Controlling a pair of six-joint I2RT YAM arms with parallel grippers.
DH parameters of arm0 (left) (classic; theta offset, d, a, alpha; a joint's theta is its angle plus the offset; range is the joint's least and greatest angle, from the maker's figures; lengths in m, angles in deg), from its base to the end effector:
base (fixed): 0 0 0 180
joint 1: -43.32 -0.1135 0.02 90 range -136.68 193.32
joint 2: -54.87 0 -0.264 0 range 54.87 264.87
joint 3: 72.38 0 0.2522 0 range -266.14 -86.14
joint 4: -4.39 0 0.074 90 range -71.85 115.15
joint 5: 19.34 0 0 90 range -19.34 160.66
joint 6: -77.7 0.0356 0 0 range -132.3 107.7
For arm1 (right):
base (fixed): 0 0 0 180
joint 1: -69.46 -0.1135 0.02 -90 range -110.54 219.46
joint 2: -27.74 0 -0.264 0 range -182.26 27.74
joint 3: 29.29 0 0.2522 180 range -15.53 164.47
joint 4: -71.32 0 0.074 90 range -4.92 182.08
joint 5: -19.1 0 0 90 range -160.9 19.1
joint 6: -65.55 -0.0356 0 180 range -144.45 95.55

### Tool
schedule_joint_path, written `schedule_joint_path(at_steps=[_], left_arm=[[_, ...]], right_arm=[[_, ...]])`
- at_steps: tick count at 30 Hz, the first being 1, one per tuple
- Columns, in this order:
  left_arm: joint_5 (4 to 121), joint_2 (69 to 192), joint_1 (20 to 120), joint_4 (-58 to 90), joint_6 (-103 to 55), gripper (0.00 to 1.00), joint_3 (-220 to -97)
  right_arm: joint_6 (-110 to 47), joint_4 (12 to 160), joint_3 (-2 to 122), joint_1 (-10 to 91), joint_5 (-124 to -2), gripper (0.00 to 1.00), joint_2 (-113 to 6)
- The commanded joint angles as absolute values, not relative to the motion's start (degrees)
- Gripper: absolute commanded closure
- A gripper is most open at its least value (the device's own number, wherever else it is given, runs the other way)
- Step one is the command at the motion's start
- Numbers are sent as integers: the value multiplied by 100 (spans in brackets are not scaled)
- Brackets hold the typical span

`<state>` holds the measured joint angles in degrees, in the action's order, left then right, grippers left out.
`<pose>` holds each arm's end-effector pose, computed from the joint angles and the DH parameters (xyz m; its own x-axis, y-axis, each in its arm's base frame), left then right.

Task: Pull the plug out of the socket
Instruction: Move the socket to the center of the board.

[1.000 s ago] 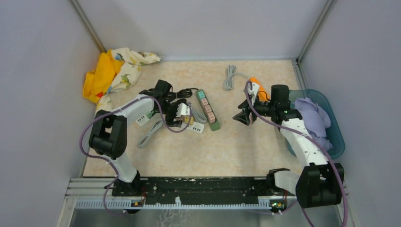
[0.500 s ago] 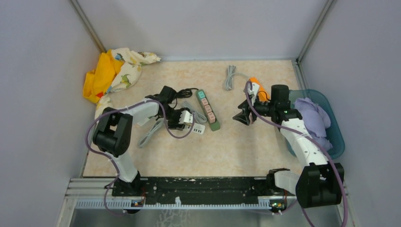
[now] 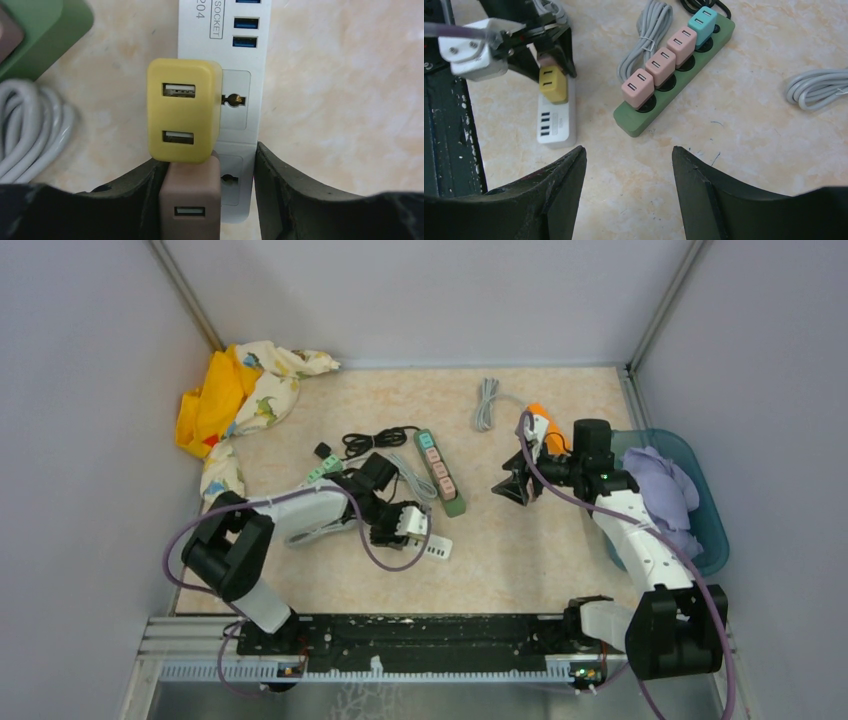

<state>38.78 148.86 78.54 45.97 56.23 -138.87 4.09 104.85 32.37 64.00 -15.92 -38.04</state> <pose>0.2337 -0.1880 0.1630 0.3198 0.7415 -0.5898 0.9458 -0.2872 0.1517 0.2342 0.0517 0.2785 -0.1997 -0.2945 -0.9345 -0.9055 0.4199 0.0612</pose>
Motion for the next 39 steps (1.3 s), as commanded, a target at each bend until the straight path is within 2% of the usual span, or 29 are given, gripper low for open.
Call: schedule_joint_path(at_steps=[1,9,12,15,17,20,22,28,32,34,39], left_arm=[[3877,14592,8645,4033,3907,93,-13753],[4874,14681,9785,2902,1088,96,-13497],[5589,14849,10018,2792,432,95,-13555],[5958,14993,10273,2594,192,93,-13518],[6084,15051,10439,2384,99,84,-13456],[6300,15095,10723,2178,53,63,-13395],[6512,15125,10818,2150,7,44,-13395],[6671,14824,10982,2018,-61,17,-13306],[6724,14471,11031,1790,-170,13,-13165],[6763,14275,11074,1654,-231,1,-13067],[6659,13482,11144,1157,-394,0,-12714]], right_arm=[[491,10333,3414,6418,-1366,36,-3627],[469,10285,3365,6419,-1408,36,-3637],[481,10258,3335,6418,-1436,36,-3658],[533,10277,3333,6419,-1463,32,-3710],[596,10312,3334,6422,-1482,31,-3750],[688,10364,3329,6423,-1509,30,-3798],[728,10385,3324,6418,-1517,29,-3826],[869,10460,3316,6418,-1489,26,-3880],[954,10519,3316,6418,-1403,25,-3876],[1000,10552,3316,6418,-1354,25,-3873],[1258,10661,3261,6418,-1122,20,-3809]])
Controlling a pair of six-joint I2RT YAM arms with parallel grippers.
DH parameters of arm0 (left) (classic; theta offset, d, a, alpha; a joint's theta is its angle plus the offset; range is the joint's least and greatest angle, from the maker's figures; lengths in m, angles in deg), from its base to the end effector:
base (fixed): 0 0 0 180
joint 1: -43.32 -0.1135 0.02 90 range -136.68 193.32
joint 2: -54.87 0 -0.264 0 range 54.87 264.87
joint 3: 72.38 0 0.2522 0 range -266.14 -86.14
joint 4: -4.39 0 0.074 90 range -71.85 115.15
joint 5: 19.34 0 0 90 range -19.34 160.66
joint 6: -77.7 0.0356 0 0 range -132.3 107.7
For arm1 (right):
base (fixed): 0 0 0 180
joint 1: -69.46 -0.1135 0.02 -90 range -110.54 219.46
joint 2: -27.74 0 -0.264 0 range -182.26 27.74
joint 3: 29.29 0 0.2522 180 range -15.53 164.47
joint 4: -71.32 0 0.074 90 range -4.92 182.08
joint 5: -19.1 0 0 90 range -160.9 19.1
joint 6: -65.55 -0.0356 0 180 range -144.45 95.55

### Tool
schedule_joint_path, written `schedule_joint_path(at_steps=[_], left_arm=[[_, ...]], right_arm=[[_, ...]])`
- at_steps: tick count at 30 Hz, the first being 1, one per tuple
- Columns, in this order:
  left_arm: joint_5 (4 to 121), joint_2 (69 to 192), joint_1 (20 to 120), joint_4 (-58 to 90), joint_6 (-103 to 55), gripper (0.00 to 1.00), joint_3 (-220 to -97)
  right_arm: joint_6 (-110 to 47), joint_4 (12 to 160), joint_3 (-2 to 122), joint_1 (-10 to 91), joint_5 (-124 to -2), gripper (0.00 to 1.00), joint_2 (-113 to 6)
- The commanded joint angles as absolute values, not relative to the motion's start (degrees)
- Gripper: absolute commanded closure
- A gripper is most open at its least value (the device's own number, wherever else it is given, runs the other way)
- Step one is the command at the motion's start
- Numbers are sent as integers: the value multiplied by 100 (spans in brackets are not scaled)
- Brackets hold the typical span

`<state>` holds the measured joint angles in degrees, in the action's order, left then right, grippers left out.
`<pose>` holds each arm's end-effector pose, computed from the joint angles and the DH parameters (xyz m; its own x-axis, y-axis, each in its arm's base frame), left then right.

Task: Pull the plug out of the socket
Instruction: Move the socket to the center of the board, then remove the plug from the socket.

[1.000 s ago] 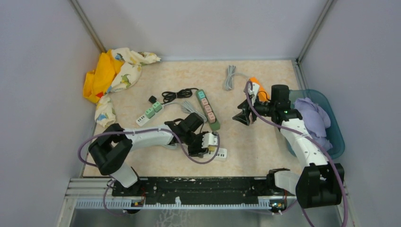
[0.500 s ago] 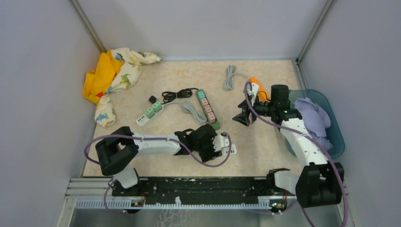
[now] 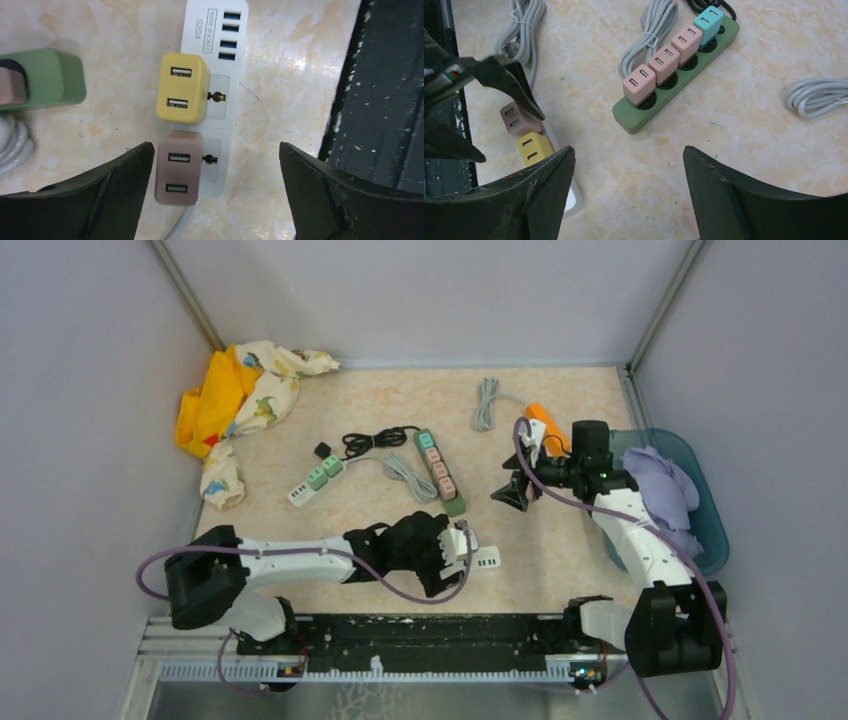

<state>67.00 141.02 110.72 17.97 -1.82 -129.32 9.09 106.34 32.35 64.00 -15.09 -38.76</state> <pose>0.1143 -0.2804 0.1794 -0.0858 0.6786 -0.7295 0.9711 0.2205 0.0908 0.2343 0.0520 0.2740 -0.1533 -0.3266 -0.9327 -0.9239 0.3822 0.0181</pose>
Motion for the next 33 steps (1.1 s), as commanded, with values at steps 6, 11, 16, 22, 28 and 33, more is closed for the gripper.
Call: schedule_joint_path(at_steps=[6,11,16,22,28,33], left_arm=[[6347,12579,11151,591,-364,0,-12291],[6335,11900,11143,-58,-953,0,-11758],[6257,11334,11136,-536,-1563,0,-11260],[6922,10555,11129,-1264,-2314,0,-10334],[7265,10201,11068,-1405,-2425,0,-9960],[7189,10480,10999,-952,-1834,0,-10188]], right_arm=[[2045,11019,3118,6419,-554,14,-3635],[3317,11515,2780,6418,346,4,-3374],[3126,11284,2663,6418,611,1,-3220],[3406,11599,2740,6265,436,1,-3453],[3915,12186,2996,5908,142,1,-3820],[4330,12664,3177,5891,5,1,-3977]])
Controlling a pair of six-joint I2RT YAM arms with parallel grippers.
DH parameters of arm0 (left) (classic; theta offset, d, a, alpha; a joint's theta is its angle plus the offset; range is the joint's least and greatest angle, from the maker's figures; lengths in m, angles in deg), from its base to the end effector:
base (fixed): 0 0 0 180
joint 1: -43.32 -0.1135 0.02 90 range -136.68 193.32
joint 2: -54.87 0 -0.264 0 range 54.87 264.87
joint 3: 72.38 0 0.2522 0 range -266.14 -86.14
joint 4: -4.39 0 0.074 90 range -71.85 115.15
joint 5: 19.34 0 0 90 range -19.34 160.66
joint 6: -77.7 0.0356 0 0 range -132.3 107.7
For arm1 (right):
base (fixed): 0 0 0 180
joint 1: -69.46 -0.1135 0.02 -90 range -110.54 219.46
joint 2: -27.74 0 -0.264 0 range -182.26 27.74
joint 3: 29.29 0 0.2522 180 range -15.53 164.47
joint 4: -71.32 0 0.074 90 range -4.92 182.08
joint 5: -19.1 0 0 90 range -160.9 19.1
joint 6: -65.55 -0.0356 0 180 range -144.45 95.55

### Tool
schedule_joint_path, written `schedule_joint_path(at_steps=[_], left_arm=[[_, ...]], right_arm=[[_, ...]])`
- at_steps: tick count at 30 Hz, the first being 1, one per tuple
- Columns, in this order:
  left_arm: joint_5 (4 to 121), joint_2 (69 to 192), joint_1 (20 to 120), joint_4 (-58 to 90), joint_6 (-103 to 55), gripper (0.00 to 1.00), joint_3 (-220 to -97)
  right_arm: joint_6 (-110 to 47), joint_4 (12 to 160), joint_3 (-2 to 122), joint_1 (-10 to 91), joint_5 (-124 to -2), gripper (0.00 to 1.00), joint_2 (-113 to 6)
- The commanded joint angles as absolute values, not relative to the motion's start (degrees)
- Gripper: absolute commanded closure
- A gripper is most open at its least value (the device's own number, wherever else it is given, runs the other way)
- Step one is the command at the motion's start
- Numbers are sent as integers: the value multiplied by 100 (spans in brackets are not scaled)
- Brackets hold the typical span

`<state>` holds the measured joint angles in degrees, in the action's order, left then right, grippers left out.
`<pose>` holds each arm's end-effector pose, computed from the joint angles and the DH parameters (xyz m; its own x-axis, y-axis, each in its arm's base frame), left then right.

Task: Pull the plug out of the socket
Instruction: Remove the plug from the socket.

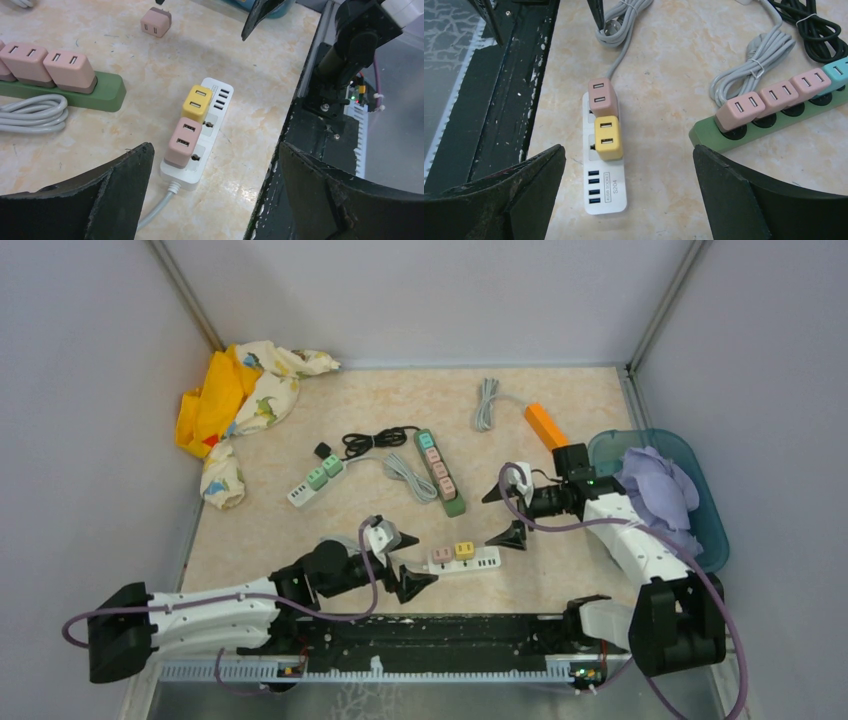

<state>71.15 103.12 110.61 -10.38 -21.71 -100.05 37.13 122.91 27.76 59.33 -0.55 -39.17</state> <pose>0.0734 -0.1746 0.2107 -0.1888 0.0277 -0.9816 0.9004 0.4039 -0.1618 0.1969 0.0692 0.2376 0.0302 -0.2950 -0.9550 -0.9995 -0.0160 -0.0266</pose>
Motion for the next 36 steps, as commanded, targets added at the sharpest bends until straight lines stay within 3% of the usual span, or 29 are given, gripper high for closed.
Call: schedule_joint_path(at_steps=[1,12,22,29,36], left_arm=[[7184,10550,10966,-814,-1735,0,-10274],[6217,11007,10660,-1091,-2069,0,-10250],[6330,10952,10661,-2194,-2543,5,-9570],[6562,11074,10660,-2201,-2134,6,-9433],[6534,11309,10663,-2892,-1321,6,-9218]], right_arm=[[4369,12710,3191,5894,-49,1,-4000],[4140,12715,3384,5704,-369,1,-4155],[3413,11751,3158,3892,-2176,3,-4458],[3403,11625,3069,3459,-2598,16,-4601],[3511,11773,3185,3032,-3174,35,-4960]])
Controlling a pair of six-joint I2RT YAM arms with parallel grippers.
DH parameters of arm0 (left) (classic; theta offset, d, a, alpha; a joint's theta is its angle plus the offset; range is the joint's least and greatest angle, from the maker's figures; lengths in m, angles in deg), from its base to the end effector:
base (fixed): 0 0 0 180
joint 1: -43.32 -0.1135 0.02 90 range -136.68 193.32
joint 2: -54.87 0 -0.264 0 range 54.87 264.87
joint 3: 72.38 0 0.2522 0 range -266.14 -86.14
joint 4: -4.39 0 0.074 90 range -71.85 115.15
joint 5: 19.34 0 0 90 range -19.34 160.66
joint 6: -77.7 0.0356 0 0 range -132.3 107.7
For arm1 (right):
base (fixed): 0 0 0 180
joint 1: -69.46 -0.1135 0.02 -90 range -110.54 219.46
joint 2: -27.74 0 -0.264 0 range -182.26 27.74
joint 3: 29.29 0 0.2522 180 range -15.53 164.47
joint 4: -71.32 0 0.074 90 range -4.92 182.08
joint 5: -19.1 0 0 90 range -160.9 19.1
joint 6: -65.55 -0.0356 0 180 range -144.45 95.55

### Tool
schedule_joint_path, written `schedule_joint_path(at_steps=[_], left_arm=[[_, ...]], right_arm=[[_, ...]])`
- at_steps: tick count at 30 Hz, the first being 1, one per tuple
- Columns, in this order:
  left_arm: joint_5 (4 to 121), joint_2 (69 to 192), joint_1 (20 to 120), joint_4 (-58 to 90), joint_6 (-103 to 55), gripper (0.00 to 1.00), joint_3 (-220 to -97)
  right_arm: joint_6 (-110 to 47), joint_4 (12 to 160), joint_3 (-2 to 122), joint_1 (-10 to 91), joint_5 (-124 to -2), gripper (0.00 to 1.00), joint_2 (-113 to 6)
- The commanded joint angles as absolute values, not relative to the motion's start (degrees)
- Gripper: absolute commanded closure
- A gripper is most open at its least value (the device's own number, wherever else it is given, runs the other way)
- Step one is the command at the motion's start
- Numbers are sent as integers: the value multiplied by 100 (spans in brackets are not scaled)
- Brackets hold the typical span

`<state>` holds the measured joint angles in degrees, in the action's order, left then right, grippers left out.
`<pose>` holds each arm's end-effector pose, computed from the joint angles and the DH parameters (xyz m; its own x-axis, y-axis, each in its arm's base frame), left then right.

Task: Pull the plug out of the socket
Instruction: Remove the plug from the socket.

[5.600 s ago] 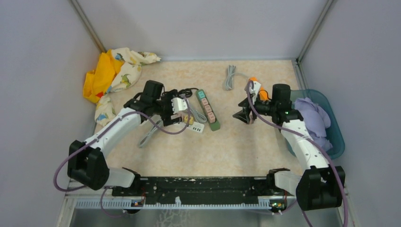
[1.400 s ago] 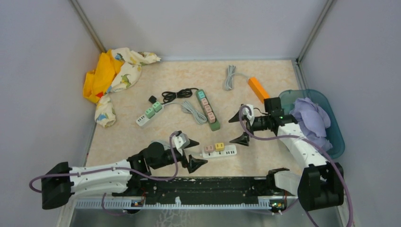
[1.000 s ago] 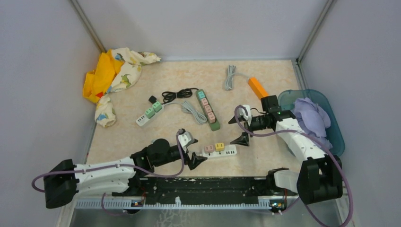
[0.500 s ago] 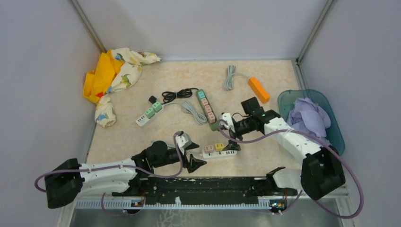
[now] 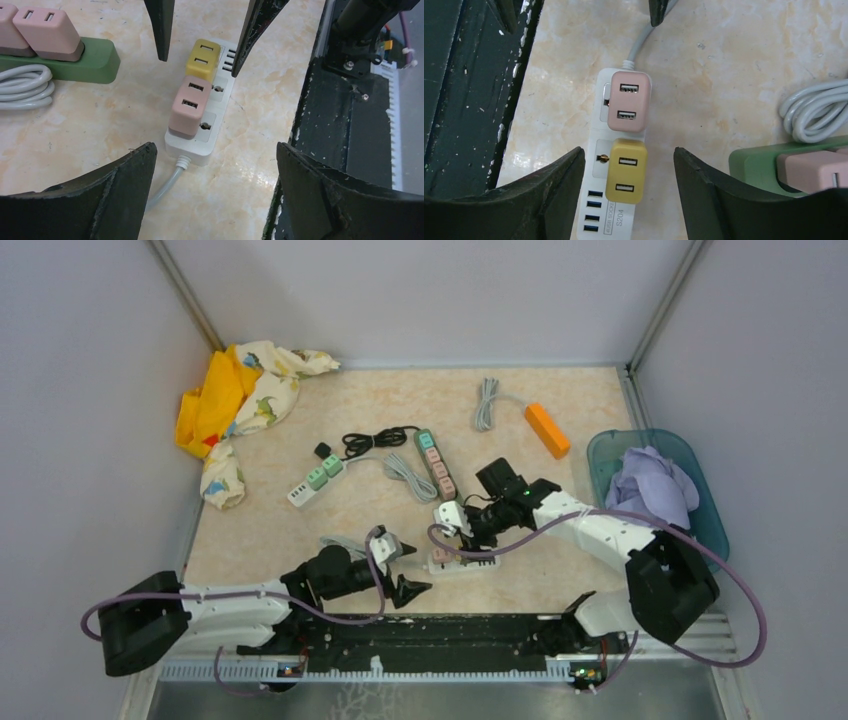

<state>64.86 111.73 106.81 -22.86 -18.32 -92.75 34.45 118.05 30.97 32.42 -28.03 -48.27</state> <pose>0.0800 -0.1684 0.1670 -0.1693 0.1057 -0.9799 0.9221 0.3679 -0.1197 0.1811 0.1670 0.2124 0.2272 -0.6147 -0.7553 -0.9638 -0.2531 -0.0840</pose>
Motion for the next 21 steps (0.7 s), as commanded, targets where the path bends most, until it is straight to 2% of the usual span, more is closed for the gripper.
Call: schedule_joint_path(at_steps=[1,8,14,21], left_arm=[[6565,11344,10661,-2875,-1290,6,-9249],[6642,11605,10661,-3081,-1230,9,-9298],[6735,11877,10661,-3355,-1110,11,-9346],[6577,12662,10663,-4012,-556,13,-9576]], right_arm=[[3516,11793,3196,3000,-3212,37,-4987],[3597,11828,3176,2790,-3674,54,-5115],[3625,11909,3237,2750,-3646,79,-5147],[3601,11894,3258,2703,-3554,92,-5087]])
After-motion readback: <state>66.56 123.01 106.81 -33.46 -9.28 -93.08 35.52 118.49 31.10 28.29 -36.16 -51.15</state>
